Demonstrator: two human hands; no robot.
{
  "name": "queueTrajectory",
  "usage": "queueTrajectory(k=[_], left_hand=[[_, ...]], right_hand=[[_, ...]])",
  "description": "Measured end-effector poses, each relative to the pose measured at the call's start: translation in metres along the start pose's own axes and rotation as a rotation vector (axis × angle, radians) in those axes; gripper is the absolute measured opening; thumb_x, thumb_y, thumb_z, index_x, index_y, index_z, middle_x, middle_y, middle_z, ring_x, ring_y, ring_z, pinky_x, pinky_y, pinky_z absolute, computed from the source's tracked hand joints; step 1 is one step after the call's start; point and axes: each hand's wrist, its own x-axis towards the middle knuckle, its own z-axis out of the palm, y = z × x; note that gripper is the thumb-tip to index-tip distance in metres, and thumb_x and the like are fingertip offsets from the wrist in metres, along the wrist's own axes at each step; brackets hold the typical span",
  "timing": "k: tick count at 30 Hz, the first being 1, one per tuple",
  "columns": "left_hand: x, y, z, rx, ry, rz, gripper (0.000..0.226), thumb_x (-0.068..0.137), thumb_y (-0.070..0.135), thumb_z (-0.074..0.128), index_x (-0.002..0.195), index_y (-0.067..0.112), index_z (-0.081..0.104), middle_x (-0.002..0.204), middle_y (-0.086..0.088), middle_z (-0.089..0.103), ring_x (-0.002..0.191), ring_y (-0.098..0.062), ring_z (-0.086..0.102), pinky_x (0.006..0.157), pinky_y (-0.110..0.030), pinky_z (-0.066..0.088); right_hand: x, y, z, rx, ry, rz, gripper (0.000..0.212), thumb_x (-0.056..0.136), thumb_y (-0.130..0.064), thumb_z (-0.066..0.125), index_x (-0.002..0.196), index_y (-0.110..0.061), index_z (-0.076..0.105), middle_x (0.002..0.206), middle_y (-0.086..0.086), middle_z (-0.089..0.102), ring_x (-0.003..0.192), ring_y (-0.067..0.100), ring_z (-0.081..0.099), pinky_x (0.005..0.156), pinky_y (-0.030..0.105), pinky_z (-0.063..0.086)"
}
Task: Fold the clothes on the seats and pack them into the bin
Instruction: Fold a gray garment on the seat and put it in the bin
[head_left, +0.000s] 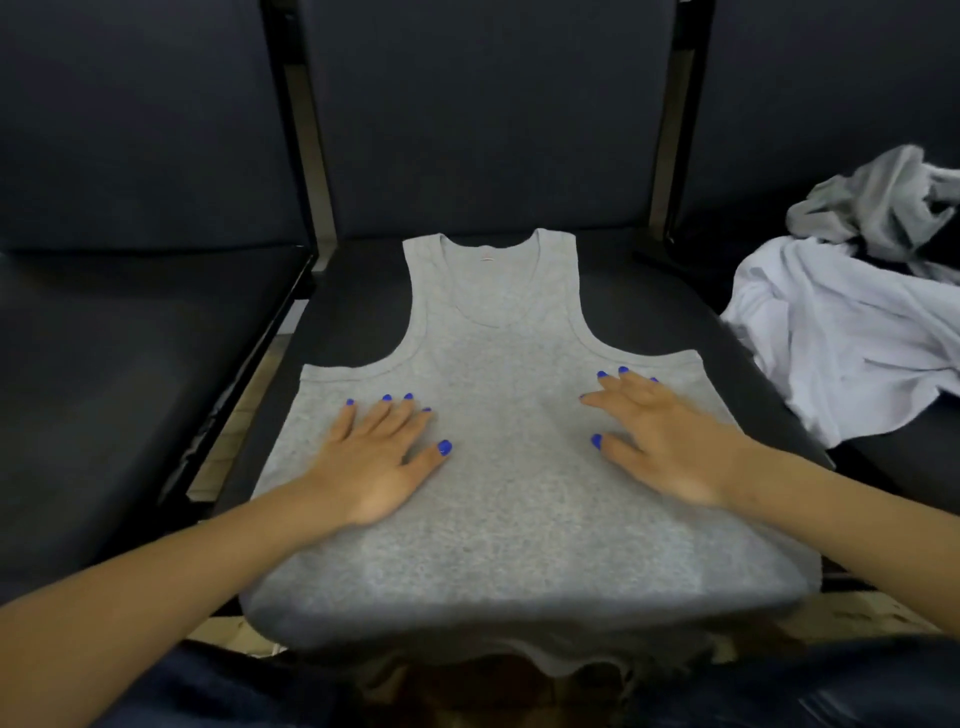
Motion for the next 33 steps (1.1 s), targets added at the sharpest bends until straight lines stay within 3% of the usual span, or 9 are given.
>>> queueTrajectory(k=[2,8,11,13,15,17,22,27,33], left_hand=[[0.004,-0.008,0.001,0.047,-0.031,-0.004,0.105,0.064,0.086,-0.012,0.152,0.030,-0.002,0.159,0.010,-0.012,0.146,-0.010,-0.014,0.117,-0.037,-0.014],[0.022,-0.016,-0.006,0.142,0.027,-0.035,0.069,0.095,0.062,0.010,0.153,0.025,0.000,0.160,0.007,-0.009,0.147,-0.011,-0.012,0.118,-0.040,-0.011],[0.044,-0.020,-0.020,0.152,0.251,-0.002,0.079,0.087,0.060,0.003,0.147,0.017,0.029,0.155,-0.002,0.029,0.144,-0.019,0.022,0.117,-0.039,0.013],[0.064,-0.016,-0.039,0.102,0.413,-0.014,0.066,0.089,0.050,0.012,0.134,0.015,0.047,0.134,-0.006,0.053,0.125,-0.026,0.045,0.103,-0.037,0.028],[0.091,-0.011,-0.060,0.087,0.445,-0.084,0.039,0.098,0.033,0.030,0.130,0.017,0.046,0.126,-0.003,0.053,0.116,-0.024,0.048,0.096,-0.036,0.031],[0.121,-0.009,-0.075,0.011,0.448,-0.155,0.034,0.099,0.023,0.039,0.132,0.014,0.043,0.127,-0.006,0.050,0.117,-0.026,0.047,0.095,-0.036,0.034],[0.198,-0.017,-0.103,-0.459,0.411,-0.298,0.035,0.096,0.017,0.047,0.128,0.006,0.045,0.129,-0.016,0.046,0.117,-0.033,0.048,0.096,-0.044,0.043],[0.261,-0.030,-0.134,-0.414,0.383,-0.290,0.041,0.092,0.007,0.049,0.133,0.005,0.044,0.134,-0.017,0.043,0.117,-0.034,0.048,0.093,-0.042,0.047],[0.294,-0.058,-0.150,-0.467,0.168,-0.277,0.021,0.090,0.011,0.063,0.106,-0.002,0.064,0.093,-0.016,0.063,0.075,-0.023,0.058,0.061,-0.028,0.050]], right_hand=[[0.024,0.006,0.003,-0.043,-0.079,0.014,0.054,0.103,-0.038,0.030,0.153,-0.029,0.011,0.161,0.000,-0.006,0.147,0.016,-0.011,0.116,0.029,-0.007],[0.073,0.018,0.019,-0.166,-0.163,0.181,0.059,0.101,-0.051,0.014,0.150,-0.033,-0.012,0.158,0.002,-0.021,0.145,0.021,-0.020,0.117,0.041,-0.012],[0.090,0.007,0.014,-0.136,-0.155,0.262,0.061,0.101,-0.048,0.020,0.152,-0.029,-0.007,0.159,0.004,-0.017,0.146,0.024,-0.015,0.118,0.043,-0.007],[0.104,-0.002,-0.001,-0.104,-0.103,0.290,0.057,0.098,-0.040,0.033,0.150,-0.020,0.022,0.157,0.009,0.017,0.145,0.028,0.015,0.115,0.042,0.017],[0.120,-0.007,-0.024,-0.042,0.044,0.330,0.028,0.092,-0.031,0.042,0.108,-0.013,0.057,0.110,0.009,0.056,0.105,0.027,0.054,0.082,0.033,0.043],[0.139,-0.008,-0.042,0.058,0.182,0.365,0.015,0.088,-0.023,0.045,0.076,-0.014,0.049,0.080,0.003,0.052,0.075,0.023,0.053,0.058,0.028,0.036],[0.205,0.010,-0.054,0.301,0.357,0.448,0.035,0.096,-0.019,0.043,0.130,-0.009,0.043,0.129,0.013,0.045,0.114,0.034,0.048,0.085,0.039,0.043],[0.273,0.029,-0.065,0.331,0.425,0.534,0.044,0.097,-0.019,0.043,0.139,-0.010,0.034,0.141,0.014,0.036,0.118,0.035,0.047,0.080,0.039,0.040],[0.318,0.052,-0.104,0.447,0.213,0.489,0.017,0.084,-0.012,0.065,0.078,-0.006,0.050,0.093,0.014,0.055,0.086,0.028,0.055,0.075,0.036,0.048]])
